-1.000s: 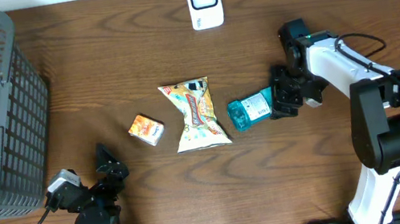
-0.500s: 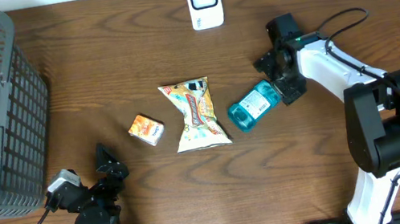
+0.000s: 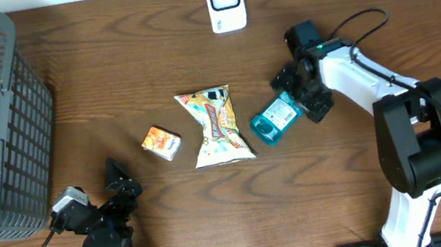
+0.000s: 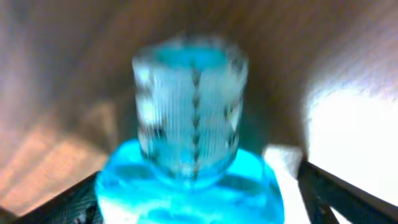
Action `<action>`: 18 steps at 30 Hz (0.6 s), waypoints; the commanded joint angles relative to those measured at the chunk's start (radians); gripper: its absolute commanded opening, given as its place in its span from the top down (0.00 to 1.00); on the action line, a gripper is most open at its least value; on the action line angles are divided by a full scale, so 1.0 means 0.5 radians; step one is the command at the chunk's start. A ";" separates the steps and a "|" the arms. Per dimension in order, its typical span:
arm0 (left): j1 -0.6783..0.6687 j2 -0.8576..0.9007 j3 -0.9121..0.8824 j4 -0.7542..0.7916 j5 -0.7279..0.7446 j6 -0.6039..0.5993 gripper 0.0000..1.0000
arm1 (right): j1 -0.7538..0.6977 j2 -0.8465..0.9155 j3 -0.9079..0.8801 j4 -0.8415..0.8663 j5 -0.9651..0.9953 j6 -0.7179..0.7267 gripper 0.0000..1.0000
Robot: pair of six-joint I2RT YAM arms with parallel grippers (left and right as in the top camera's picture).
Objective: Scan the item barcode
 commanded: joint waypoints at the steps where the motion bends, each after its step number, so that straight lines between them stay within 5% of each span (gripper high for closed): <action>1: 0.003 0.000 -0.049 -0.020 -0.013 -0.016 0.02 | 0.070 0.012 -0.009 -0.054 -0.009 -0.028 0.14; 8: 0.003 0.000 -0.049 -0.021 -0.013 -0.016 0.02 | 0.105 0.012 -0.009 -0.080 0.247 -0.030 0.30; 11: 0.003 0.000 -0.049 -0.020 -0.013 -0.016 0.02 | 0.101 0.012 -0.009 -0.088 0.312 -0.029 0.11; 18: 0.003 0.000 -0.049 -0.021 -0.013 -0.016 0.02 | 0.060 0.012 -0.009 -0.085 0.300 -0.030 0.11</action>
